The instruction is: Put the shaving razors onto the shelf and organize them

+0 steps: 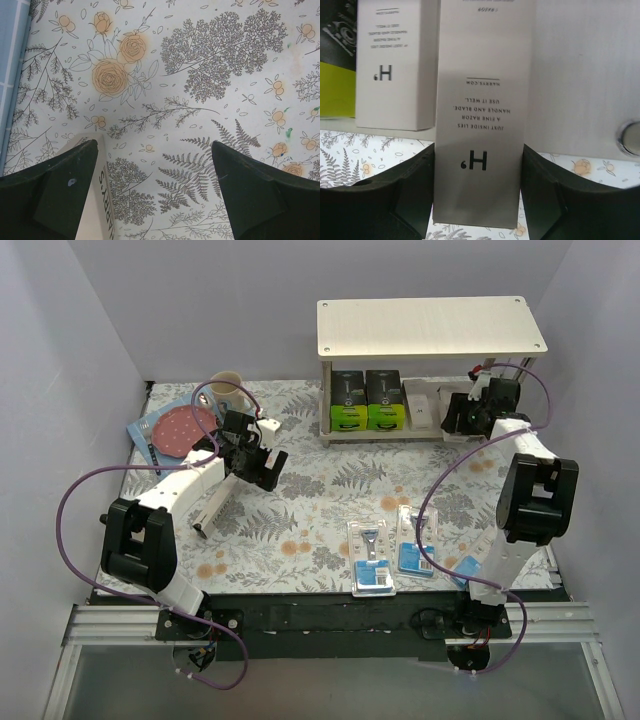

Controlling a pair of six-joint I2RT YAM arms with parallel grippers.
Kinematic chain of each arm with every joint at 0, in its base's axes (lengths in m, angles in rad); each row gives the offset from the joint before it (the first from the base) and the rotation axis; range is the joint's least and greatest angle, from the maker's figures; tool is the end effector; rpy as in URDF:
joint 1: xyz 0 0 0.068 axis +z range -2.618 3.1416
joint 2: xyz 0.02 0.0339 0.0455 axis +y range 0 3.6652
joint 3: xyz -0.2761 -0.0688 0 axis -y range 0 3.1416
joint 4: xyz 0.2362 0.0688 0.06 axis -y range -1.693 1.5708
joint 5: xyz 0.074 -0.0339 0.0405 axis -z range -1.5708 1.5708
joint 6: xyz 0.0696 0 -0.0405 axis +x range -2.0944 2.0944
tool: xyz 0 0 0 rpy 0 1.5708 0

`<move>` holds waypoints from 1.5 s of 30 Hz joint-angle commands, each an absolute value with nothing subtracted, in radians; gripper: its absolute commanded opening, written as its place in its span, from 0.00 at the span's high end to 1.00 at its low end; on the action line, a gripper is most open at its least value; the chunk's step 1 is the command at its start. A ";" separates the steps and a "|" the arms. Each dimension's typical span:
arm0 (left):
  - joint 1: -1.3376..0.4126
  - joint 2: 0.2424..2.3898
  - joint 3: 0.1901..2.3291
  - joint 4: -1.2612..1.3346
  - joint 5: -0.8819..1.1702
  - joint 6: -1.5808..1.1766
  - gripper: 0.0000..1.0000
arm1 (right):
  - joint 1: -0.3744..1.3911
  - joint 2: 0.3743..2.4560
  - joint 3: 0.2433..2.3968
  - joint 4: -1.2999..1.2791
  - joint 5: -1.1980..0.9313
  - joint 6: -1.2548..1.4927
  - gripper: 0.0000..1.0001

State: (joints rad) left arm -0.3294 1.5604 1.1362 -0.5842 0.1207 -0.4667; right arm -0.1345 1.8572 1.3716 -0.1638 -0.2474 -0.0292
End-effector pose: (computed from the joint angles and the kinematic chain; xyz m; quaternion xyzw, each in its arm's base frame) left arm 0.3128 -0.1158 0.2260 -0.0491 0.9579 -0.1608 0.2329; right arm 0.4458 -0.0431 0.2356 -0.0080 0.8906 0.0741 0.4487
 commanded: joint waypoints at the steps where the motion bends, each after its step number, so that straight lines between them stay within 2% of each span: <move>1: -0.328 1.526 1.120 -0.604 0.104 -0.448 0.02 | -0.077 1.871 1.436 -0.077 -0.218 -0.055 0.32; 16: -0.311 1.511 1.098 -0.606 0.117 -0.448 0.02 | -0.057 1.954 1.479 -0.078 -0.098 -0.074 0.34; 29: -0.310 1.523 1.109 -0.612 0.104 -0.442 0.02 | -0.052 2.045 1.549 -0.071 -0.097 -0.055 0.36; 45: -0.307 1.526 1.104 -0.600 0.106 -0.445 0.02 | -0.014 2.052 1.531 -0.077 -0.058 -0.035 0.34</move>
State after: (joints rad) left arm -0.3153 1.5589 1.1000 -0.6064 0.1120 -0.4526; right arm -0.0311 2.0354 1.5169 -0.0853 -0.0860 -0.0555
